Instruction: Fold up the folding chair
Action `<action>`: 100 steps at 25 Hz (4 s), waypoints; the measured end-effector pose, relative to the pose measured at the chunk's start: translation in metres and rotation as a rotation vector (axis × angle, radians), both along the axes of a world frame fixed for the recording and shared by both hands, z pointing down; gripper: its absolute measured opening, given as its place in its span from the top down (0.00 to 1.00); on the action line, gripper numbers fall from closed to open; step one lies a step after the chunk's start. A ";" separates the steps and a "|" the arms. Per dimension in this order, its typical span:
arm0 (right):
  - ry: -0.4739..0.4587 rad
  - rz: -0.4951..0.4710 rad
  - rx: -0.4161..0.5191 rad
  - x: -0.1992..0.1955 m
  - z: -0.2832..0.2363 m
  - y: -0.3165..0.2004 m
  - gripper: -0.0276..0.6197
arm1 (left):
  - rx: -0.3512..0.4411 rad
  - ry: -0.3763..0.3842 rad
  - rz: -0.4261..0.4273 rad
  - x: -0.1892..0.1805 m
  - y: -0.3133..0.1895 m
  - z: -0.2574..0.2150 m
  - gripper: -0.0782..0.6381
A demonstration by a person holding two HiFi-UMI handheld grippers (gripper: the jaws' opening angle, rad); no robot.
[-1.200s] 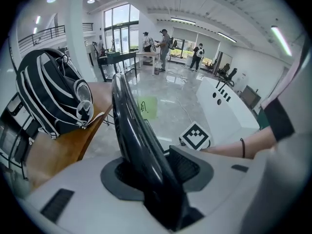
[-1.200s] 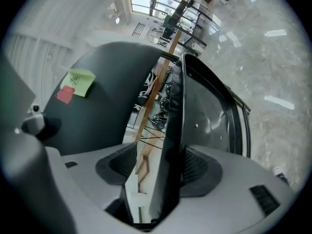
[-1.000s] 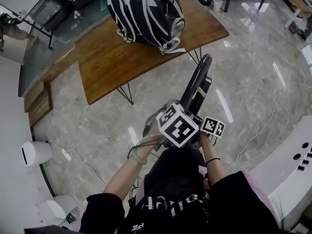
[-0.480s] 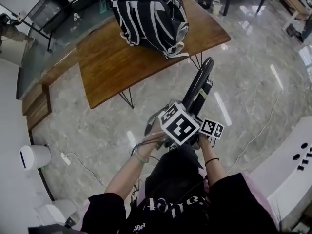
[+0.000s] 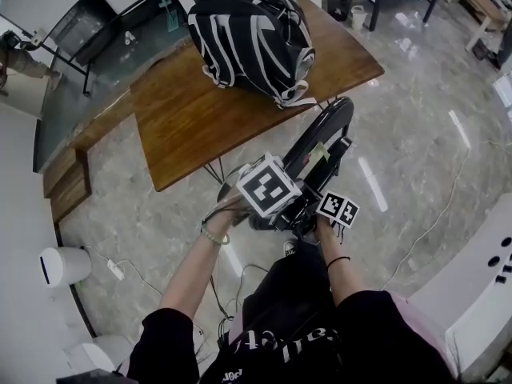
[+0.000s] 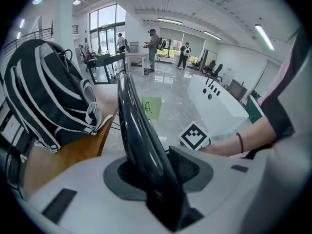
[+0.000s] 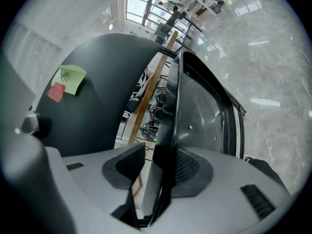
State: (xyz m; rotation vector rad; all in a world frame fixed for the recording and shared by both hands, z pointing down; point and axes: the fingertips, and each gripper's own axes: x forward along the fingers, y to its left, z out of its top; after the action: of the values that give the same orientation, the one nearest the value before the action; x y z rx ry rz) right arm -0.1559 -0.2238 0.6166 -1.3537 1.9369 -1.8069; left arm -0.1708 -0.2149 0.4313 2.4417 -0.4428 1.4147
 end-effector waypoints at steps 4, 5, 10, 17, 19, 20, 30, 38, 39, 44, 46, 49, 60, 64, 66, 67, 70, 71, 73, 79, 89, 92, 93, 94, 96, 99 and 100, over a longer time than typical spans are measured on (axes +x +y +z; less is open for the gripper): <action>-0.039 0.112 -0.005 -0.016 0.004 -0.022 0.70 | -0.023 0.007 -0.008 -0.029 -0.028 -0.002 0.69; -0.040 0.123 -0.003 -0.020 0.005 -0.026 0.70 | -0.025 0.013 -0.002 -0.034 -0.034 -0.002 0.69; -0.021 0.142 -0.019 -0.042 0.009 -0.048 0.70 | -0.042 0.033 0.017 -0.059 -0.060 0.003 0.69; -0.020 0.280 0.000 -0.050 0.010 -0.081 0.70 | -0.041 0.024 0.117 -0.067 -0.102 0.005 0.70; -0.023 0.274 0.005 -0.052 0.008 -0.096 0.70 | -0.030 0.014 0.162 -0.065 -0.116 0.003 0.70; -0.023 0.261 0.005 -0.054 0.008 -0.102 0.70 | -0.028 0.011 0.176 -0.065 -0.124 0.003 0.71; -0.037 0.097 0.010 -0.074 0.014 -0.139 0.70 | -0.076 0.053 0.051 -0.087 -0.178 0.017 0.76; -0.037 0.057 -0.001 -0.073 0.017 -0.145 0.70 | -0.080 0.060 0.033 -0.087 -0.189 0.019 0.76; -0.036 0.047 -0.001 -0.073 0.017 -0.145 0.70 | -0.074 0.058 0.035 -0.086 -0.191 0.020 0.76; -0.032 0.003 -0.005 -0.071 0.018 -0.146 0.70 | -0.003 0.045 0.014 -0.088 -0.197 0.019 0.74; -0.031 -0.007 -0.004 -0.071 0.018 -0.146 0.70 | 0.074 0.027 -0.009 -0.089 -0.201 0.017 0.71; -0.029 -0.013 0.001 -0.069 0.018 -0.149 0.70 | 0.240 0.012 -0.038 -0.090 -0.212 0.015 0.64; -0.048 -0.056 0.018 -0.067 0.018 -0.151 0.70 | 0.571 -0.004 -0.089 -0.098 -0.219 -0.009 0.54; -0.042 -0.083 0.035 -0.066 0.013 -0.151 0.70 | 0.591 0.090 -0.174 -0.105 -0.216 -0.036 0.54; -0.022 -0.105 0.037 -0.065 0.014 -0.151 0.70 | 0.577 0.162 -0.241 -0.109 -0.213 -0.047 0.54; -0.015 -0.113 0.038 -0.065 0.014 -0.152 0.70 | 0.573 0.194 -0.276 -0.112 -0.212 -0.051 0.54; -0.016 -0.122 0.037 -0.064 0.012 -0.152 0.70 | 0.586 0.288 -0.415 -0.127 -0.202 -0.069 0.54; -0.017 -0.126 0.035 -0.064 0.012 -0.152 0.70 | 0.572 0.343 -0.481 -0.133 -0.195 -0.076 0.54; -0.013 -0.141 0.031 -0.063 0.011 -0.151 0.70 | 0.500 0.487 -0.617 -0.144 -0.175 -0.088 0.54; 0.016 -0.119 -0.044 -0.051 0.016 -0.155 0.60 | 0.368 0.622 -0.819 -0.178 -0.111 -0.066 0.54; 0.061 -0.106 0.006 -0.008 -0.015 -0.102 0.60 | 0.210 0.781 -0.978 -0.183 -0.041 -0.046 0.54; 0.089 -0.174 0.093 -0.004 -0.050 -0.070 0.60 | 0.191 0.850 -0.996 -0.177 -0.019 -0.052 0.55; 0.100 -0.190 0.125 -0.003 -0.063 -0.060 0.60 | 0.185 0.877 -1.003 -0.174 -0.011 -0.054 0.56; 0.107 -0.202 0.155 -0.001 -0.076 -0.051 0.60 | 0.178 0.906 -1.008 -0.171 -0.003 -0.057 0.57; 0.102 -0.211 0.212 0.003 -0.104 -0.034 0.60 | 0.165 0.951 -1.011 -0.164 0.014 -0.063 0.58; 0.075 -0.209 0.288 0.007 -0.145 -0.009 0.60 | 0.164 0.955 -0.999 -0.152 0.041 -0.066 0.59; 0.073 -0.212 0.310 0.009 -0.157 0.000 0.60 | 0.167 0.951 -0.996 -0.148 0.050 -0.067 0.60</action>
State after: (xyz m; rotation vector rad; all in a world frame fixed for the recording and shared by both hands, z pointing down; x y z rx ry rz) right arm -0.1469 -0.2239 0.4593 -1.1647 2.3584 -1.4691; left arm -0.3185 -0.1648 0.3641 2.1016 -1.2556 -0.1851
